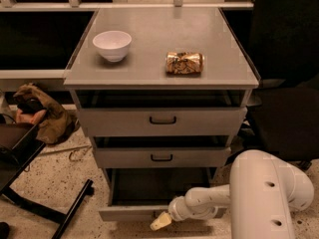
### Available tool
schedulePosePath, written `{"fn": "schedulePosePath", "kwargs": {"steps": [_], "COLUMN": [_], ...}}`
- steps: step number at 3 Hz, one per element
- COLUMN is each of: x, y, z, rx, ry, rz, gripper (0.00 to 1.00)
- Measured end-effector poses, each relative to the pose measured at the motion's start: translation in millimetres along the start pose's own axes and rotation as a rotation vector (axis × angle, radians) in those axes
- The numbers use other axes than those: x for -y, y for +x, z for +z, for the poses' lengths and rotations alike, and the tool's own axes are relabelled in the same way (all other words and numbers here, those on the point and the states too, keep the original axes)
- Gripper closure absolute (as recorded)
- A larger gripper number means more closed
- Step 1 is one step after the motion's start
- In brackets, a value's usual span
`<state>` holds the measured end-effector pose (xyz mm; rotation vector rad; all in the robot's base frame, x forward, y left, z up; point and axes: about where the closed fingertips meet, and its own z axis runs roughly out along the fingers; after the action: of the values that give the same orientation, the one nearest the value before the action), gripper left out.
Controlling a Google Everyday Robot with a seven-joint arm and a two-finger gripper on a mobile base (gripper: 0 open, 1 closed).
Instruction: Open bottom drawer
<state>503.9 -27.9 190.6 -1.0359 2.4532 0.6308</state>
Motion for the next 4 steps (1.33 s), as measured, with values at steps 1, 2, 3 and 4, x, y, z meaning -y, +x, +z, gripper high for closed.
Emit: {"fn": "schedulePosePath", "kwargs": {"steps": [1, 2, 3, 4], "x": [0.0, -2.5, -3.2, -16.4], "y": [0.0, 5.5, 4.3, 16.0], "z": [0.0, 5.2, 3.3, -4.4], "rx": [0.000, -0.015, -0.015, -0.017], "ry": [0.000, -0.017, -0.017, -0.038], "rz": [0.000, 0.011, 0.011, 0.038], "gripper": [0.00, 0.00, 0.00, 0.00]}}
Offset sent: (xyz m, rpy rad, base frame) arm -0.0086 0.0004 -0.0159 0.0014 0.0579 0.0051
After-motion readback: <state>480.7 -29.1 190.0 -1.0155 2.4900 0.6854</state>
